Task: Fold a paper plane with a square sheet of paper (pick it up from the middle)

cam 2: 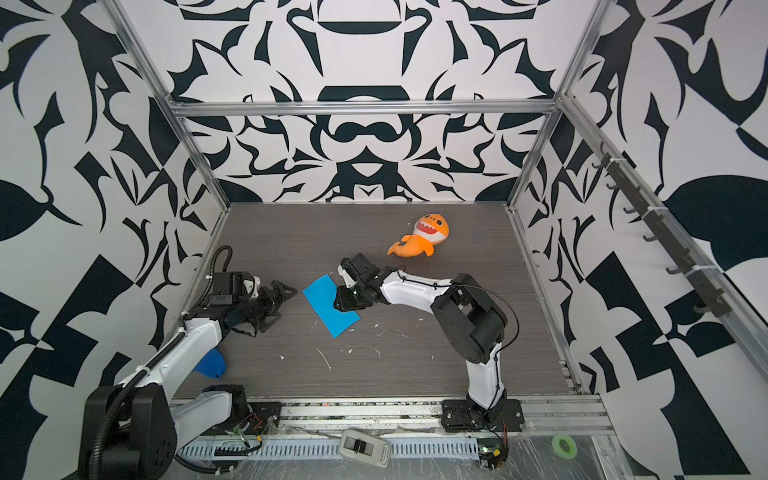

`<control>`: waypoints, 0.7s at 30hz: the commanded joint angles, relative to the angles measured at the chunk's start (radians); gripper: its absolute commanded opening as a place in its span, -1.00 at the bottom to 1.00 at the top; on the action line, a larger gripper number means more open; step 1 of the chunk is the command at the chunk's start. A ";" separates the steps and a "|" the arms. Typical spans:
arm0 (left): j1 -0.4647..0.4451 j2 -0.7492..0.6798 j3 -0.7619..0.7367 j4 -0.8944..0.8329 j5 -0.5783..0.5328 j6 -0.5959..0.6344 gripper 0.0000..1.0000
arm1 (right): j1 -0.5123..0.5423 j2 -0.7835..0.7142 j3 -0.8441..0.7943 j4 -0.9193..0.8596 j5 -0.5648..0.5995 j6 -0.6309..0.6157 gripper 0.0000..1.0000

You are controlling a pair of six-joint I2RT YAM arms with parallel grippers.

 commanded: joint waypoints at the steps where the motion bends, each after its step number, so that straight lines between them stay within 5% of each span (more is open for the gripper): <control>1: -0.019 -0.026 -0.026 0.045 0.044 -0.060 0.99 | -0.011 0.010 0.013 0.055 -0.023 0.046 -0.37; 13: -0.114 -0.016 -0.068 0.128 0.035 -0.156 0.99 | -0.028 0.095 0.056 0.020 -0.024 0.057 -0.43; 21: -0.264 0.056 -0.098 0.228 -0.022 -0.247 0.99 | -0.063 0.113 -0.028 0.108 -0.073 0.158 -0.43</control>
